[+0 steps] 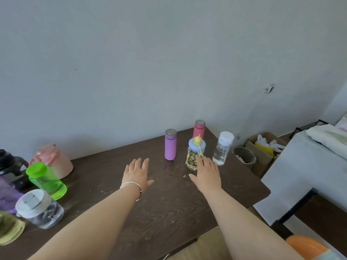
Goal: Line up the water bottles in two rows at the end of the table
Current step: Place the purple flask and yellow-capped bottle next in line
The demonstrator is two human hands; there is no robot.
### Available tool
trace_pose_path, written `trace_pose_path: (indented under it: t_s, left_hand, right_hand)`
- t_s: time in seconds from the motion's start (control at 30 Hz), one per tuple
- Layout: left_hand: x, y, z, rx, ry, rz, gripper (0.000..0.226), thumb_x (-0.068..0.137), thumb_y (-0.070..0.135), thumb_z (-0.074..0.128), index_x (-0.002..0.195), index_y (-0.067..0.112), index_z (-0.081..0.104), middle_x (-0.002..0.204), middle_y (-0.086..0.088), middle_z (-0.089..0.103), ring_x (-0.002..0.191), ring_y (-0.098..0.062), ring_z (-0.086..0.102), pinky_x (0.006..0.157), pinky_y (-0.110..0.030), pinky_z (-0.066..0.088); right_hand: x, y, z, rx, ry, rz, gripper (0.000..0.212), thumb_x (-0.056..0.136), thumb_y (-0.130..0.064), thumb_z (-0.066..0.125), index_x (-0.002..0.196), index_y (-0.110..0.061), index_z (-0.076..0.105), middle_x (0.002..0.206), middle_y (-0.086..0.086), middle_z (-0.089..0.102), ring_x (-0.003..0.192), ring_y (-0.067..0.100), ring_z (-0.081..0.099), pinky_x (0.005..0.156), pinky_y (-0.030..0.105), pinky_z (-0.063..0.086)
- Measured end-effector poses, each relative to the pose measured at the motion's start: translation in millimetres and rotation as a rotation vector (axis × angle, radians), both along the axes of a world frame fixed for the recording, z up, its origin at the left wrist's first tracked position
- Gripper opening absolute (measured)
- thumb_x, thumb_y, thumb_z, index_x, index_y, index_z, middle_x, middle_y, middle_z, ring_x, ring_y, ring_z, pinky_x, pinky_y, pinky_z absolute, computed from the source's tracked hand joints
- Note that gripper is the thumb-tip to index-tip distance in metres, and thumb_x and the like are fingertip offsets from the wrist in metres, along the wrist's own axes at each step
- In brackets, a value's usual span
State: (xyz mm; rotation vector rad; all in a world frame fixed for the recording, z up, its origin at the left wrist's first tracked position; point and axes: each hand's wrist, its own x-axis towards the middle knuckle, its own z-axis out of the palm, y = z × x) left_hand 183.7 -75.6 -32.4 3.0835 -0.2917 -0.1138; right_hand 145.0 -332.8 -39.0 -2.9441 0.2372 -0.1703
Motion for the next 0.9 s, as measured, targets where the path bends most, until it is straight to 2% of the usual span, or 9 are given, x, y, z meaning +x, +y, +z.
trace_pose_path:
  t_s: [0.27,0.4,0.6,0.8,0.9]
  left_hand:
    - [53.7,-34.8,2.1,-0.037,0.008,0.001,0.09,0.088,0.054,0.057,0.154,0.021,0.006,0.16,-0.01,0.015,0.149,-0.03,0.01,0.121,-0.044,0.016]
    - [91.7,-48.0,-7.2,-0.09,0.034,0.0,0.09,0.087,0.054,0.059,0.153,0.02,0.008,0.159,-0.009,0.018,0.148,-0.03,0.013,0.12,-0.044,0.019]
    - [151.7,-75.9,-21.3,-0.288,0.119,0.052,0.091,0.085,0.05,0.064,0.153,0.019,0.012,0.154,-0.006,0.025,0.139,-0.031,0.029,0.105,-0.044,0.04]
    - [196.0,-97.6,-42.9,-0.488,0.215,0.104,0.09,0.082,0.042,0.07,0.151,0.018,0.019,0.15,-0.008,0.034,0.131,-0.033,0.041,0.101,-0.044,0.042]
    - [208.0,-104.9,-52.9,-0.625,0.234,0.14,0.083,0.078,0.037,0.073,0.147,0.019,0.029,0.143,-0.007,0.043,0.123,-0.031,0.049,0.097,-0.044,0.045]
  right_hand:
    - [42.7,-29.4,-6.3,0.067,-0.049,-0.05,0.086,0.083,-0.052,0.068,0.148,-0.017,0.024,0.147,0.011,0.039,0.136,0.031,0.039,0.113,0.044,0.034]
    - [72.4,-36.1,-11.4,0.146,-0.101,-0.099,0.086,0.08,-0.047,0.074,0.144,-0.01,0.029,0.136,0.014,0.046,0.125,0.032,0.048,0.103,0.04,0.042]
    - [123.3,-45.2,-20.7,0.308,-0.079,-0.179,0.097,0.078,-0.05,0.075,0.148,-0.008,0.023,0.144,0.015,0.039,0.131,0.032,0.043,0.106,0.039,0.039]
    - [154.1,-38.7,-41.2,0.488,-0.102,-0.216,0.098,0.073,-0.051,0.079,0.147,-0.018,0.024,0.145,0.009,0.035,0.129,0.03,0.043,0.101,0.043,0.046]
    - [158.6,-37.0,-48.0,0.588,-0.151,-0.231,0.091,0.069,-0.051,0.082,0.14,-0.025,0.031,0.138,0.003,0.039,0.119,0.022,0.049,0.095,0.038,0.05]
